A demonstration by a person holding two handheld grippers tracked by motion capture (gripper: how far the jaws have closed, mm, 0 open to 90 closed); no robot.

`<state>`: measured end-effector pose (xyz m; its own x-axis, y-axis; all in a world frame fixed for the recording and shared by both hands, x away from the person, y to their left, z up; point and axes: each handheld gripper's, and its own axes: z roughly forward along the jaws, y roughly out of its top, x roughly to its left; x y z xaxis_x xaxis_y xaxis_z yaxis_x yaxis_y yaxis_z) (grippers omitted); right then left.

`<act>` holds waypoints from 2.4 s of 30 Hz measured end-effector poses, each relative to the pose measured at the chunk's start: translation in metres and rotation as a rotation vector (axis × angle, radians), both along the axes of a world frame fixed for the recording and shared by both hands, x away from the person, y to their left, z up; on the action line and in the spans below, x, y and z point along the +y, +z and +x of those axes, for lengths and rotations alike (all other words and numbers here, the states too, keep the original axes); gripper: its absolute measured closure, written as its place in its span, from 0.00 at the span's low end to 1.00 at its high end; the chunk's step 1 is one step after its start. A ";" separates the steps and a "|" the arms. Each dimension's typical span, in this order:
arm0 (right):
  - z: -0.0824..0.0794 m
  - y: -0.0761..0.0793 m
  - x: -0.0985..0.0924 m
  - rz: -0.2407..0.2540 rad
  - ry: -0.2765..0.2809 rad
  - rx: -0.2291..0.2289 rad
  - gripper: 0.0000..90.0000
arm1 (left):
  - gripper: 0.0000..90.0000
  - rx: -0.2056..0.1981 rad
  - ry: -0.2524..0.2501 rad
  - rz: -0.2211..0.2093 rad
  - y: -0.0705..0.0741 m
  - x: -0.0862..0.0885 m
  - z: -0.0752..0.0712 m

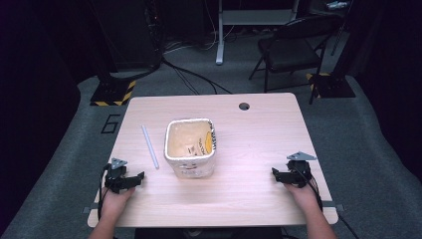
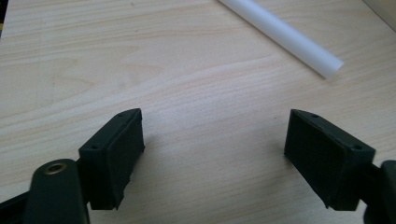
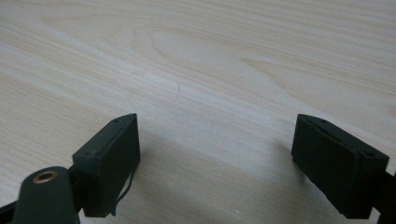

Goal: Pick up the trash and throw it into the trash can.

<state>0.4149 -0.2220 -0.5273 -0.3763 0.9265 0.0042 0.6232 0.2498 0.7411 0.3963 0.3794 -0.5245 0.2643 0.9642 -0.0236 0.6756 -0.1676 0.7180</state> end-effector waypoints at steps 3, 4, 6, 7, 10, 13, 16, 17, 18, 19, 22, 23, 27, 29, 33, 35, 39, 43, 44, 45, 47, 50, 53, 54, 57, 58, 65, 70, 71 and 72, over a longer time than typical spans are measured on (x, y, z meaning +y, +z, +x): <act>0.000 0.000 0.000 0.000 0.001 0.000 0.16 | 0.27 0.012 -0.010 0.011 0.002 -0.004 0.001; 0.000 0.000 0.000 0.000 0.001 0.000 0.16 | 0.27 0.012 -0.021 0.020 0.003 -0.006 0.002; 0.000 0.000 0.000 0.000 0.001 -0.001 0.16 | 0.29 0.006 -0.032 0.031 0.005 -0.010 0.002; 0.000 0.000 0.000 0.000 0.001 -0.001 0.16 | 0.29 0.007 -0.037 0.024 0.006 -0.011 0.002; 0.000 0.000 0.000 -0.001 0.001 -0.001 0.16 | 0.31 -0.006 -0.034 0.006 0.011 -0.011 0.004; 0.000 0.000 0.000 -0.001 0.001 -0.001 0.16 | 0.34 -0.013 -0.023 -0.016 0.016 -0.009 0.006; 0.000 0.000 0.000 -0.001 0.001 -0.001 0.16 | 0.35 -0.022 -0.014 -0.026 0.022 -0.006 0.008; 0.000 0.000 0.000 -0.001 0.000 -0.001 0.16 | 0.35 -0.034 -0.009 -0.032 0.026 -0.004 0.009; 0.000 0.000 0.000 -0.001 0.000 -0.001 0.16 | 0.36 -0.036 -0.005 -0.032 0.027 -0.002 0.010; 0.000 0.000 0.000 -0.001 0.000 -0.001 0.16 | 0.36 -0.036 -0.005 -0.032 0.027 -0.002 0.010; 0.000 0.000 0.000 -0.001 0.001 -0.001 0.16 | 0.37 -0.036 0.009 -0.052 0.031 0.001 0.012; 0.000 0.000 0.000 -0.001 0.001 0.000 0.16 | 0.38 -0.038 0.011 -0.058 0.032 0.002 0.012; 0.000 0.000 0.000 -0.001 0.003 0.000 0.16 | 0.41 -0.035 0.026 -0.082 0.035 0.006 0.015; 0.000 0.000 0.000 -0.001 0.004 0.000 0.16 | 0.41 -0.027 0.043 -0.090 0.036 0.006 0.017; 0.000 0.000 0.000 -0.001 0.004 0.000 0.16 | 0.41 -0.029 0.045 -0.091 0.037 0.005 0.019; 0.001 0.000 0.001 0.002 0.002 0.000 0.16 | 0.41 -0.029 0.043 -0.088 0.038 0.003 0.021; 0.001 0.000 0.001 0.000 0.002 0.000 0.16 | 0.41 -0.027 0.036 -0.084 0.040 -0.003 0.027; 0.001 0.000 0.001 0.000 0.002 0.000 0.16 | 0.44 -0.017 0.042 -0.084 0.040 -0.012 0.037; 0.001 0.000 0.001 0.000 0.002 0.000 0.16 | 0.44 -0.017 0.042 -0.084 0.040 -0.012 0.037; 0.001 0.000 0.001 0.000 0.003 -0.001 0.16 | 0.44 -0.015 0.043 -0.088 0.039 -0.013 0.039; 0.001 0.000 0.001 0.000 0.002 0.000 0.16 | 0.45 -0.011 0.052 -0.099 0.038 -0.016 0.042; 0.001 0.000 0.001 0.000 0.004 -0.001 0.16 | 0.46 -0.001 0.056 -0.097 0.036 -0.020 0.047; 0.001 0.000 0.001 0.000 0.006 0.002 0.16 | 0.46 -0.006 0.057 -0.107 0.033 -0.024 0.052; 0.001 0.000 0.001 0.000 0.006 0.001 0.16 | 0.47 -0.001 0.056 -0.107 0.032 -0.025 0.052; 0.001 0.000 0.001 -0.002 0.008 -0.001 0.16 | 0.50 0.005 0.053 -0.104 0.029 -0.027 0.054; 0.001 0.000 0.001 -0.002 0.008 -0.001 0.16 | 0.50 0.007 0.052 -0.107 0.028 -0.028 0.055; 0.001 0.000 0.001 -0.002 0.008 -0.001 0.16 | 0.52 0.006 0.052 -0.100 0.021 -0.035 0.061; 0.001 0.000 0.001 -0.003 0.012 -0.002 0.16 | 0.50 0.009 0.060 -0.093 0.015 -0.039 0.065; 0.001 0.000 0.001 -0.005 0.015 -0.003 0.16 | 0.50 0.008 0.062 -0.094 0.015 -0.040 0.066; 0.002 0.000 0.001 -0.005 0.016 -0.004 0.16 | 0.51 0.012 0.059 -0.087 0.014 -0.042 0.067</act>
